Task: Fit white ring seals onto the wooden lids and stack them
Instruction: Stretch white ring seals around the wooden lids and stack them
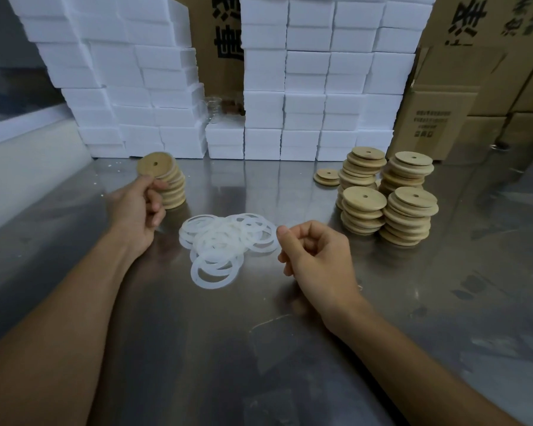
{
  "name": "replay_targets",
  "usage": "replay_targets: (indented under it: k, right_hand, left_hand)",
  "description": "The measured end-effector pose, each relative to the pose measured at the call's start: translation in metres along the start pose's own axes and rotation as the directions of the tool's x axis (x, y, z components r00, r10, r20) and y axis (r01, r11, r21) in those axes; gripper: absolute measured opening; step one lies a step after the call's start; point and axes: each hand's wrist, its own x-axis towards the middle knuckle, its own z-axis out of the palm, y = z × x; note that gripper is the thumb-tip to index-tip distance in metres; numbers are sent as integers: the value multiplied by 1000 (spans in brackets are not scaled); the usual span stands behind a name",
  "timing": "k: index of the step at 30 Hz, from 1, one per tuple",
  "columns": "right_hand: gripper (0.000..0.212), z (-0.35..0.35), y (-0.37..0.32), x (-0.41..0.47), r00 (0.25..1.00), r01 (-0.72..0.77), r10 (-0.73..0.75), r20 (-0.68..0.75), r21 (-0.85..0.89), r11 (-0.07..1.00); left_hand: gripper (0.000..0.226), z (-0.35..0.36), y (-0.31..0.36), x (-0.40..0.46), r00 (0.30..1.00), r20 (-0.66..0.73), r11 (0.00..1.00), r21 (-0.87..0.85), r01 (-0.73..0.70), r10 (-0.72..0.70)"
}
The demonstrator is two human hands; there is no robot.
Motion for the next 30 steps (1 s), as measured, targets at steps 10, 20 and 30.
replay_targets:
  k: [10, 20, 30]
  right_hand:
    - [22, 0, 0, -2, 1000, 27, -27, 9, -12, 1000]
    - [22, -1, -2, -3, 999, 32, -32, 13, -28, 999]
    - [23, -3, 0, 1, 1000, 10, -10, -17, -14, 1000]
  left_hand:
    - [35, -4, -9, 14, 1000, -19, 994, 105, 9, -7]
    - [31, -3, -12, 16, 999, -34, 993, 118, -10, 14]
    - [30, -1, -14, 1, 995, -29, 973, 215, -86, 94]
